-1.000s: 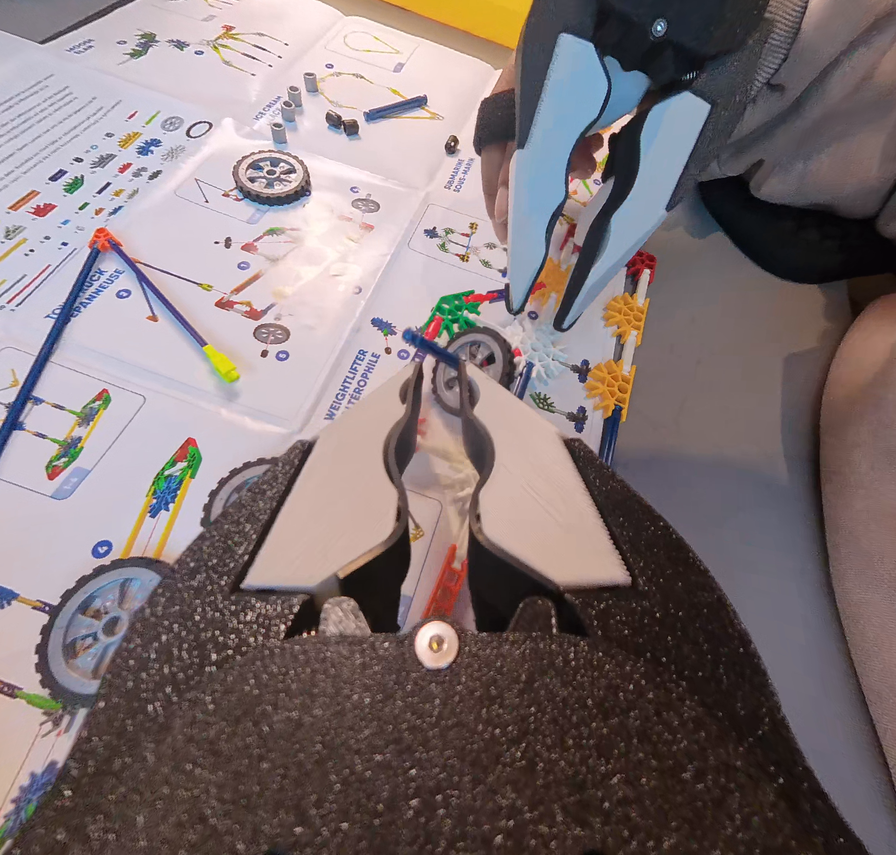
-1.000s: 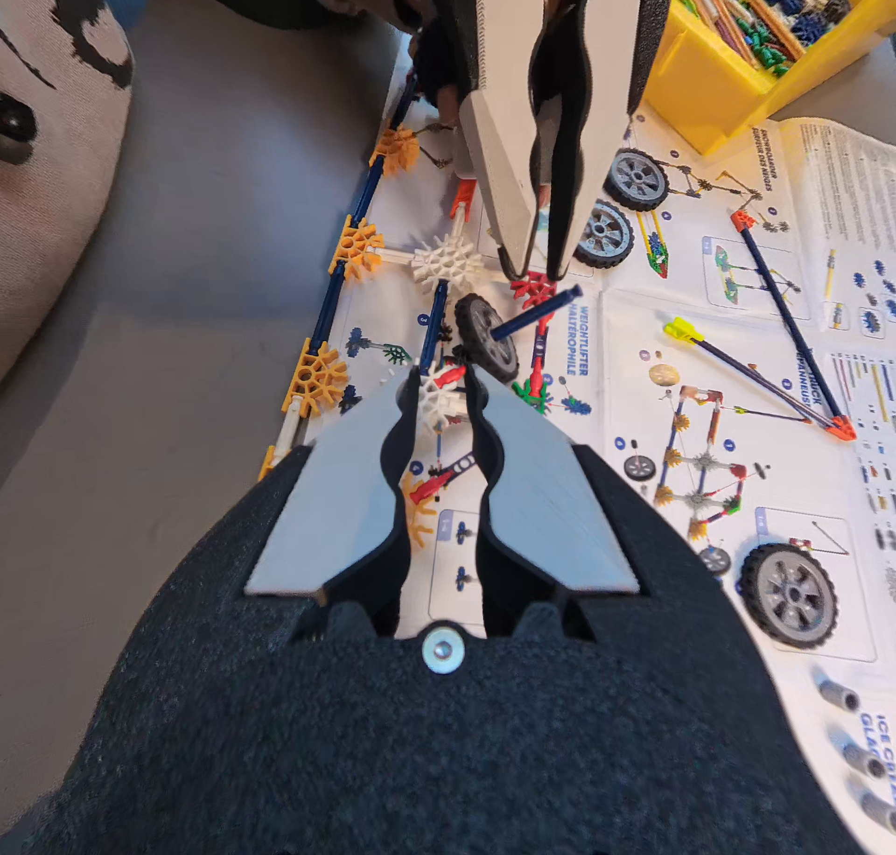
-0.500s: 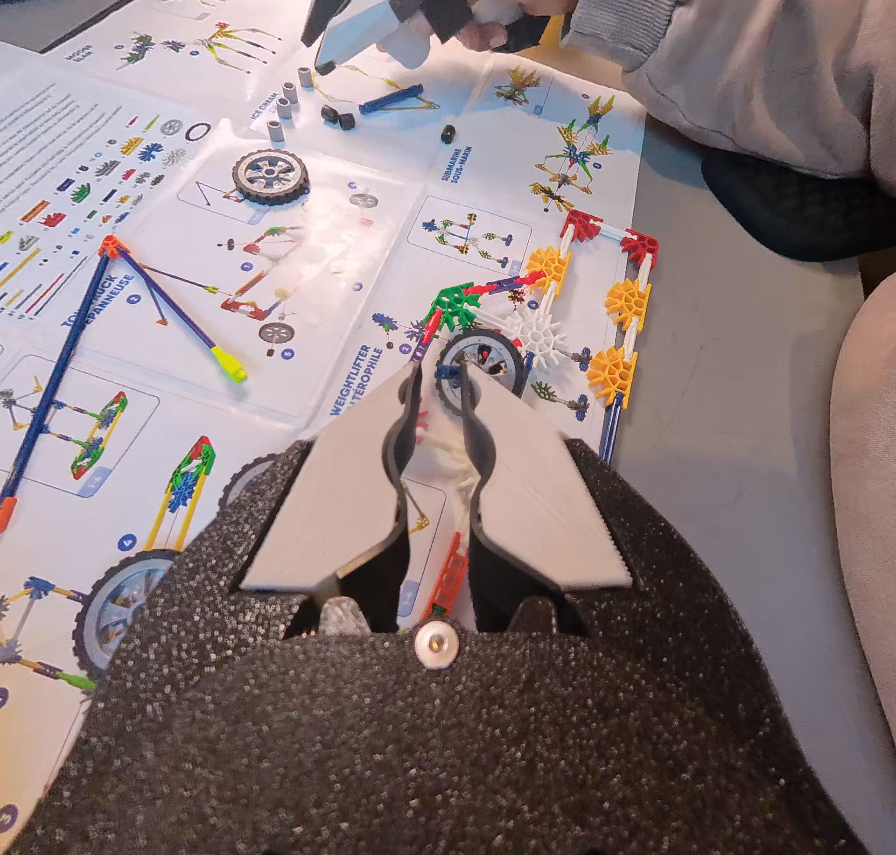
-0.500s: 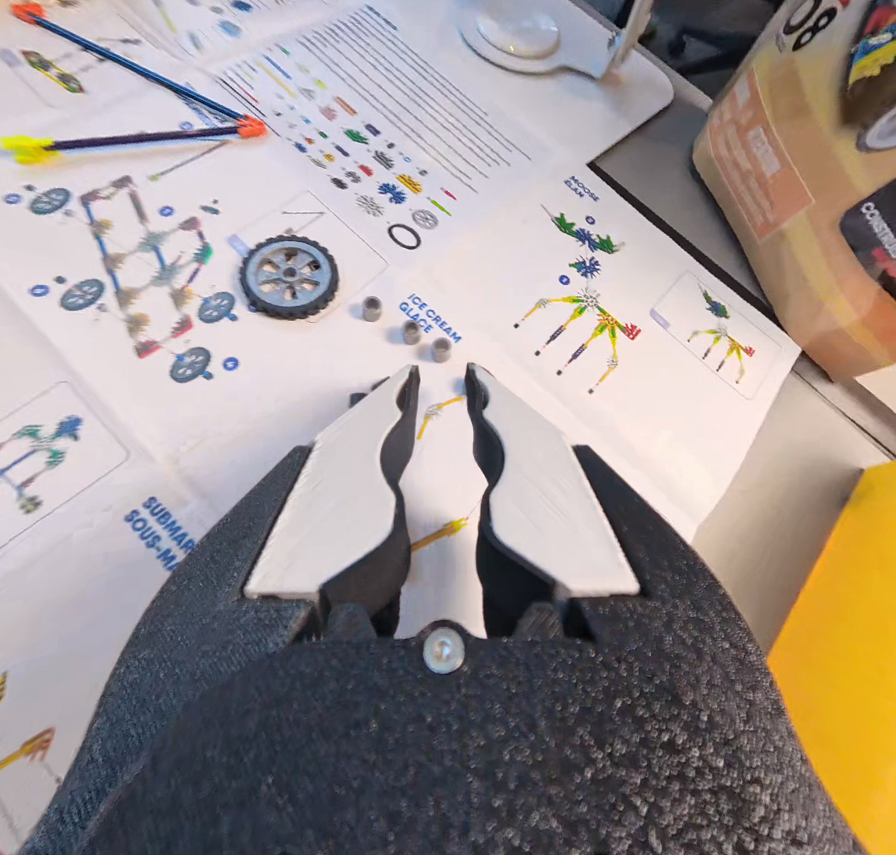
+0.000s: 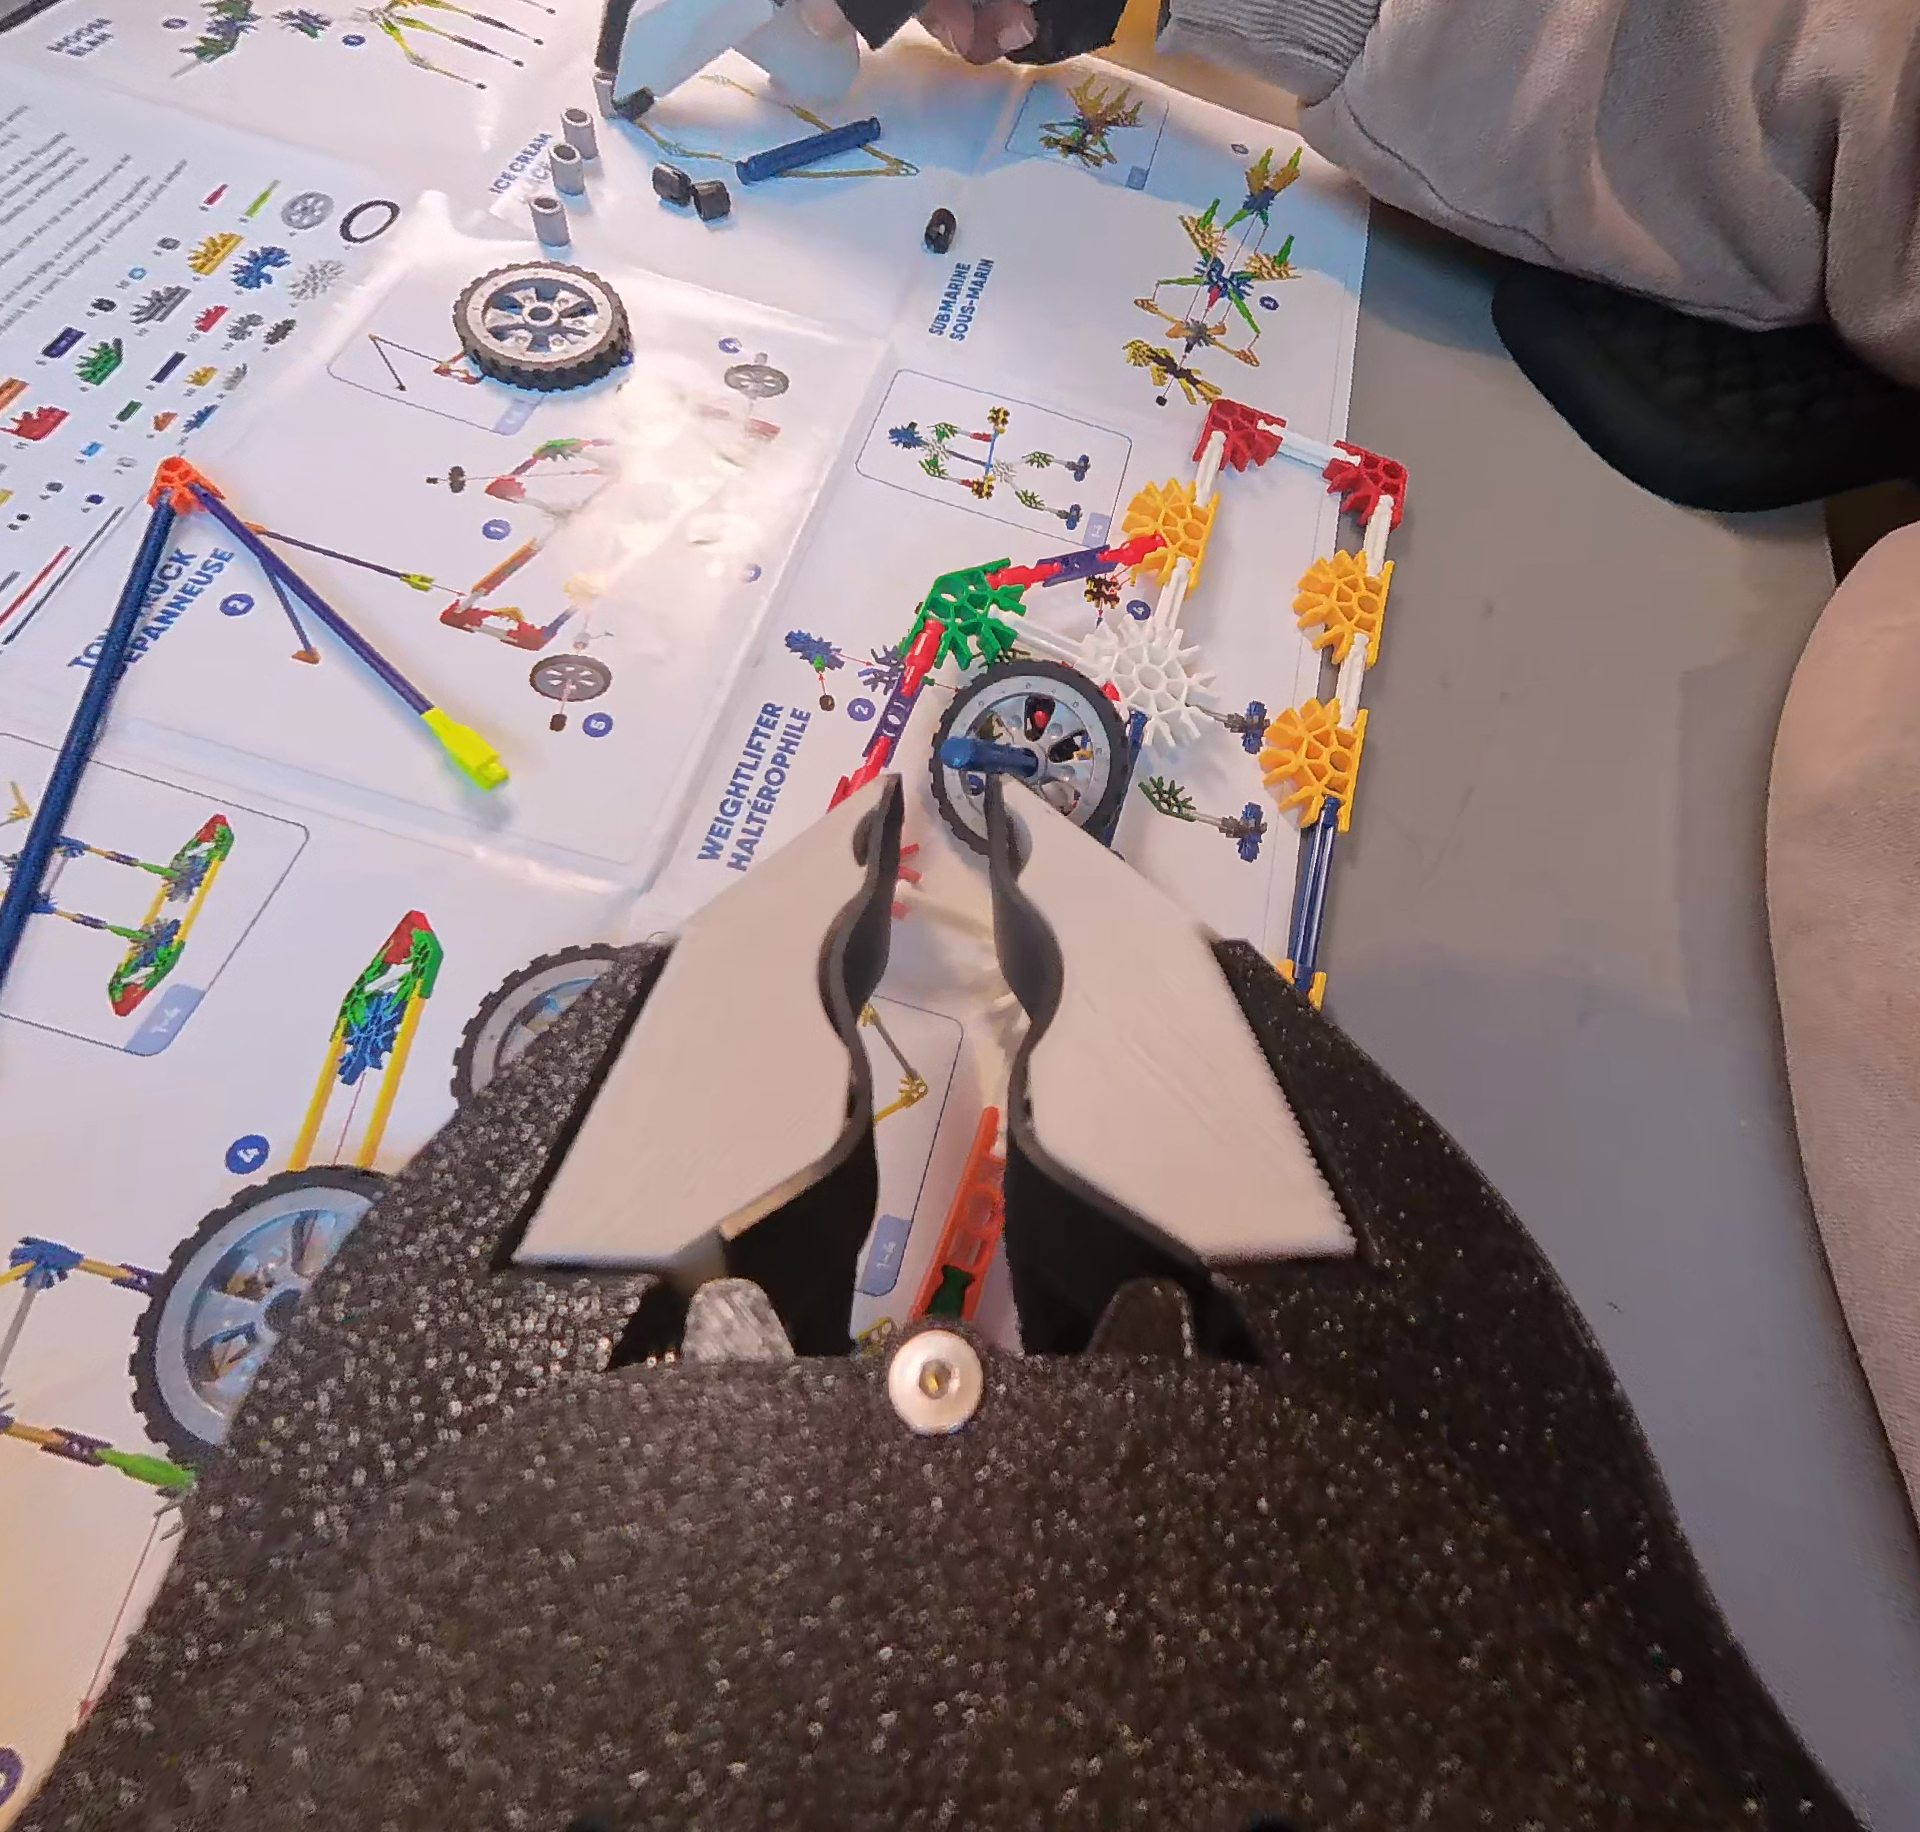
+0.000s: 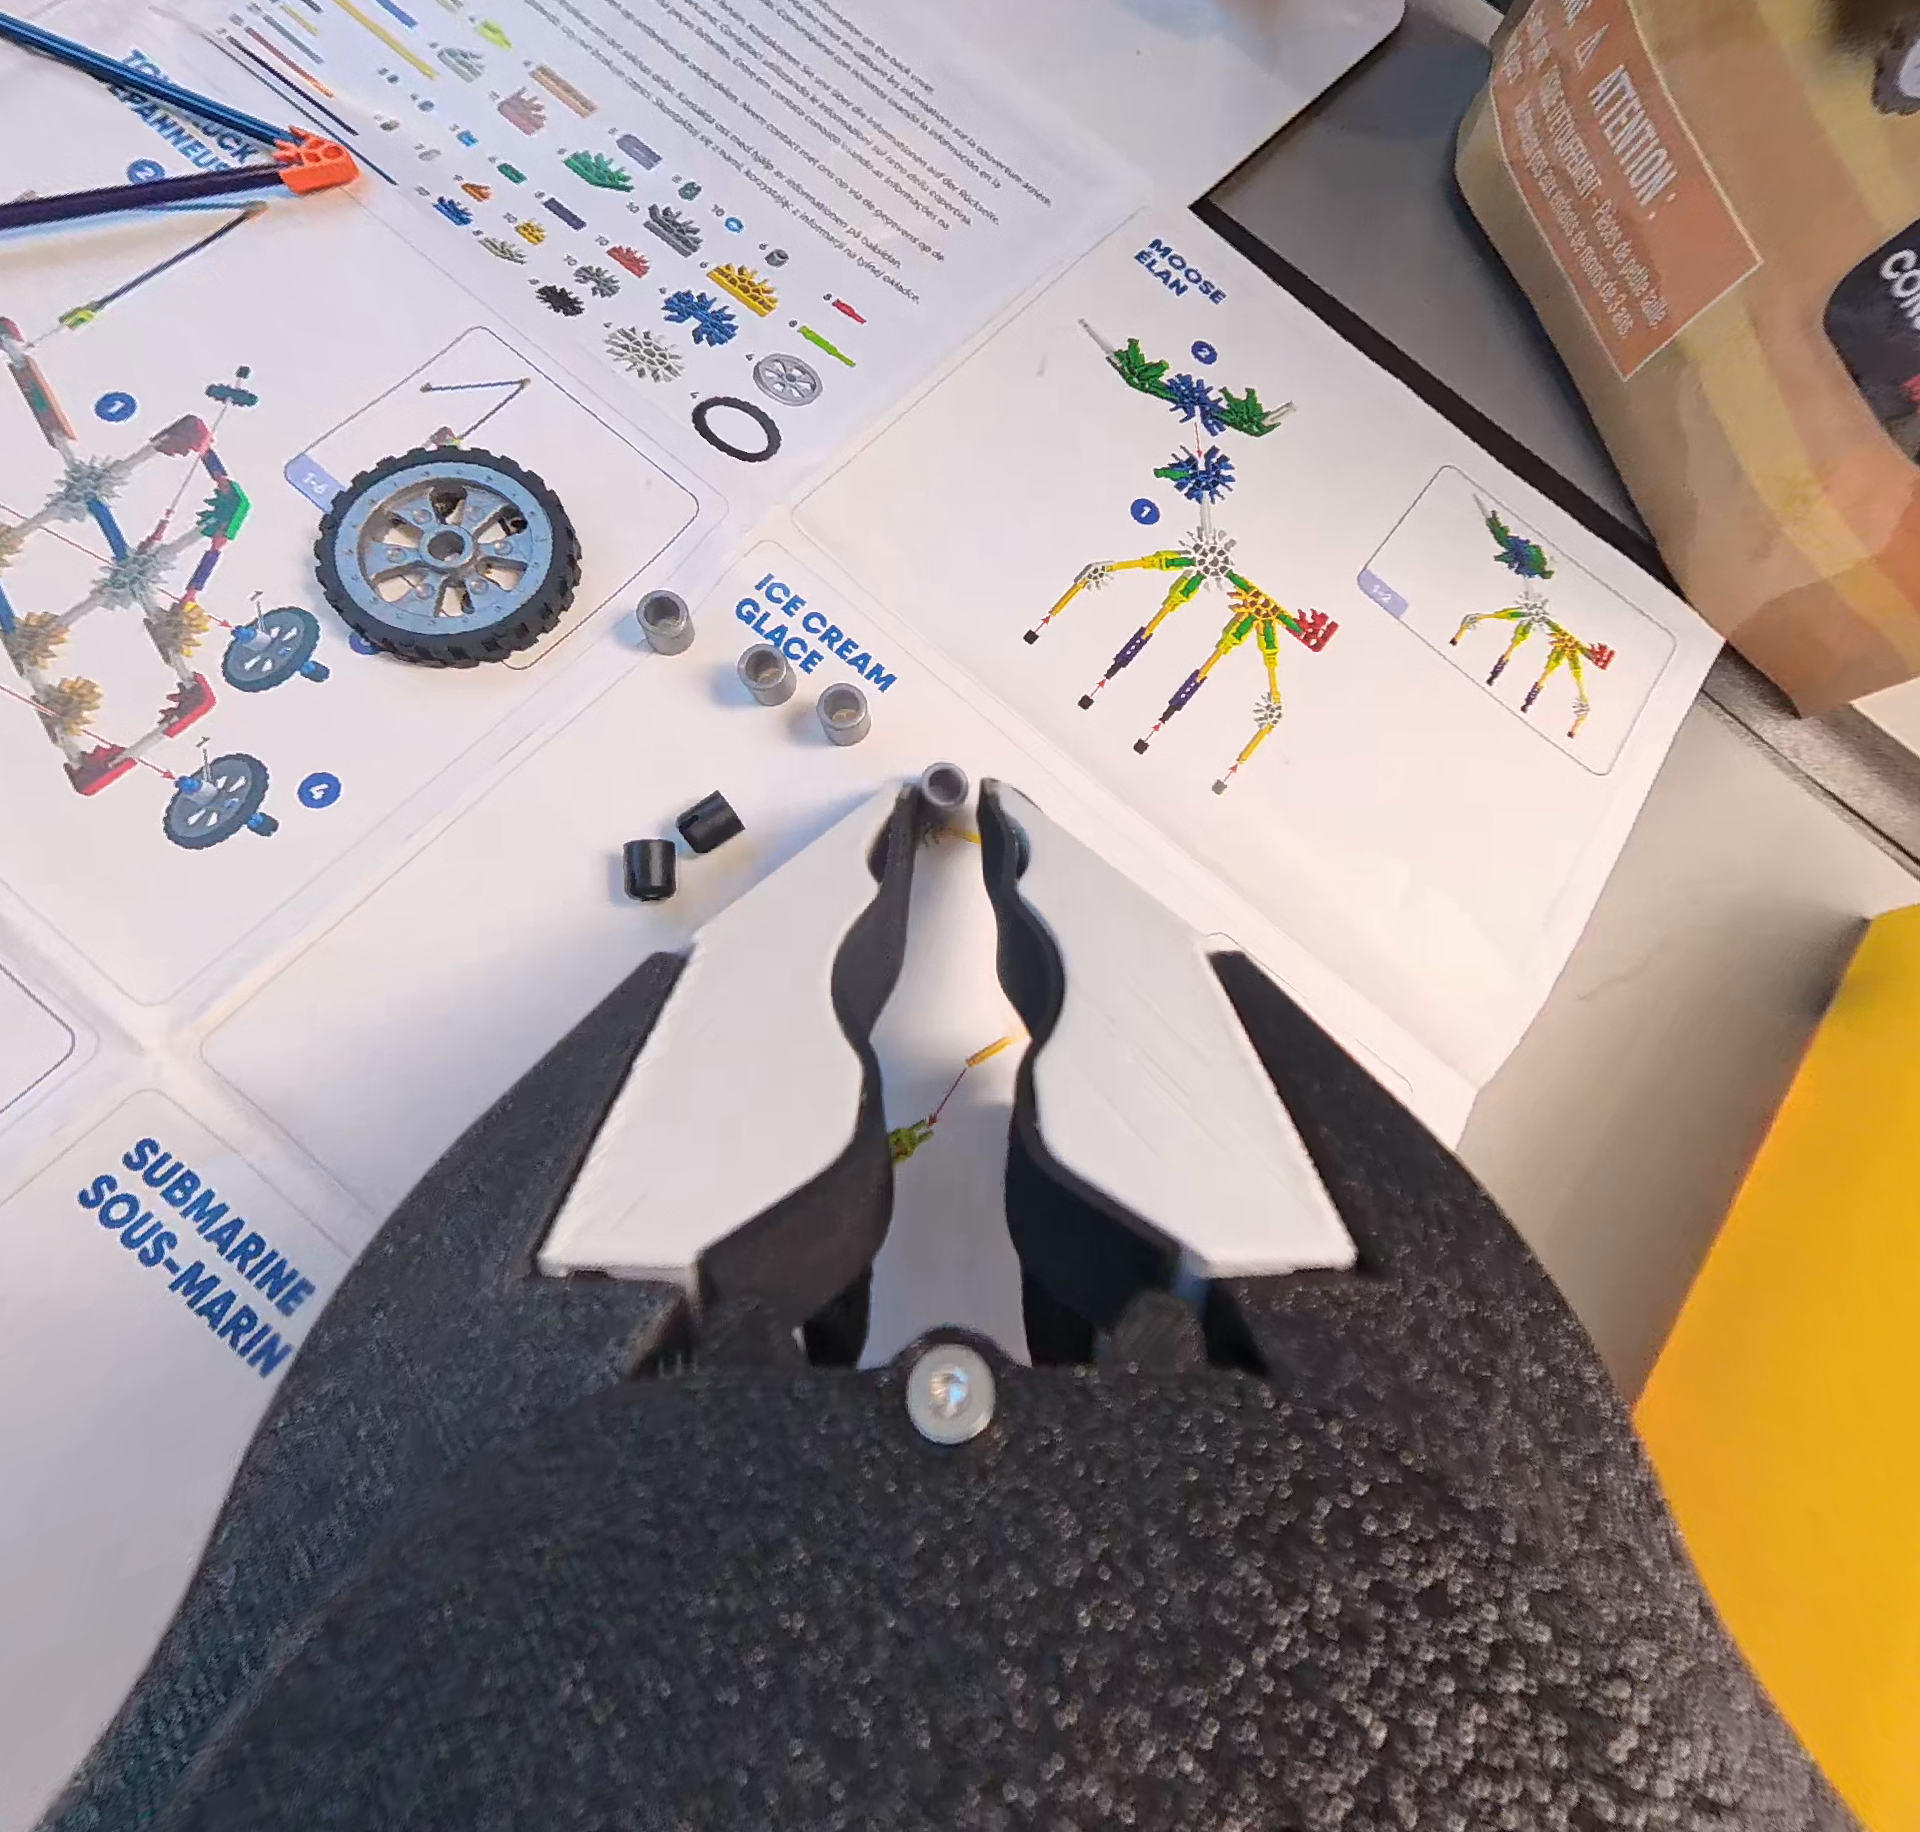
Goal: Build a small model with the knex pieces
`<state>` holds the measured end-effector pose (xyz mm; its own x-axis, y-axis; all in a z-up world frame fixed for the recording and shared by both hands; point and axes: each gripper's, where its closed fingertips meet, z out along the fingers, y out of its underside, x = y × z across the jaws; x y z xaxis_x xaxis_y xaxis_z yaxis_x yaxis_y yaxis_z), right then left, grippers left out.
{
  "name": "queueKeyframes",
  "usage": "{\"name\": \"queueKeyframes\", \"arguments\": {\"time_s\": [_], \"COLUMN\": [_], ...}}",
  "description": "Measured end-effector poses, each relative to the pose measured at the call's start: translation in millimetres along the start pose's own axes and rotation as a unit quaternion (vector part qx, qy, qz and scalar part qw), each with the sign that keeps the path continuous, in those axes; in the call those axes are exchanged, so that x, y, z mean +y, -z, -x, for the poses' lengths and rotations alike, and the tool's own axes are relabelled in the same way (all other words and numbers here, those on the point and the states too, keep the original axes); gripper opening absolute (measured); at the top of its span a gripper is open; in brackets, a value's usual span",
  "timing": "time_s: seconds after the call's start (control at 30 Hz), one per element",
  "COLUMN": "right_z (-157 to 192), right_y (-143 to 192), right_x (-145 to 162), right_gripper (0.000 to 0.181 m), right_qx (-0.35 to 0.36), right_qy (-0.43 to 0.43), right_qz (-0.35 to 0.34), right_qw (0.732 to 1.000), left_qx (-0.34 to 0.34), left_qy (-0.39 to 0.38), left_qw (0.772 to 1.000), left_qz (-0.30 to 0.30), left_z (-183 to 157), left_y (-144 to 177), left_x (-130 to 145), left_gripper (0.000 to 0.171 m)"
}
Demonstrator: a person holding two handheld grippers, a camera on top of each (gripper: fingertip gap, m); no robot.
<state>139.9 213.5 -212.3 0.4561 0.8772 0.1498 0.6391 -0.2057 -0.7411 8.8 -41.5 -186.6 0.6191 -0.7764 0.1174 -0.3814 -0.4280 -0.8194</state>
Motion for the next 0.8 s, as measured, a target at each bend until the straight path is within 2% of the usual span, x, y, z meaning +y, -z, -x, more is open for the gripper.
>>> {"name": "queueKeyframes", "arguments": {"time_s": [0.27, 0.4, 0.5, 0.6, 0.7, 0.8], "right_z": [-3, 3, 38, 82, 120, 147], "right_y": [8, 35, 60, 80, 90, 94], "right_x": [-4, -37, -71, -90, -91, -86], "right_gripper": [0.007, 0.007, 0.007, 0.007, 0.007, 0.007], "right_qx": [0.006, -0.019, -0.104, -0.192, -0.264, -0.307], "right_qy": [0.009, -0.007, -0.001, 0.039, 0.074, 0.098], "right_qz": [-0.014, -0.094, -0.169, -0.207, -0.204, -0.187], "right_qw": [1.0, 0.995, 0.98, 0.959, 0.94, 0.928], "left_qx": [0.02, 0.024, 0.024, 0.017, 0.016, 0.02], "left_qy": [-0.009, -0.003, 0.001, -0.003, -0.004, -0.004], "left_qw": [1.0, 1.0, 0.999, 0.999, 0.999, 0.999], "left_qz": [-0.002, -0.01, -0.022, -0.027, -0.036, -0.034], "left_z": [-8, -8, -10, -11, -13, -15], "left_y": [-1, -1, -4, -6, -6, -8], "left_x": [-1, -2, -6, -8, -11, -11], "left_gripper": [0.013, 0.012, 0.008, 0.004, 0.004, 0.004]}}
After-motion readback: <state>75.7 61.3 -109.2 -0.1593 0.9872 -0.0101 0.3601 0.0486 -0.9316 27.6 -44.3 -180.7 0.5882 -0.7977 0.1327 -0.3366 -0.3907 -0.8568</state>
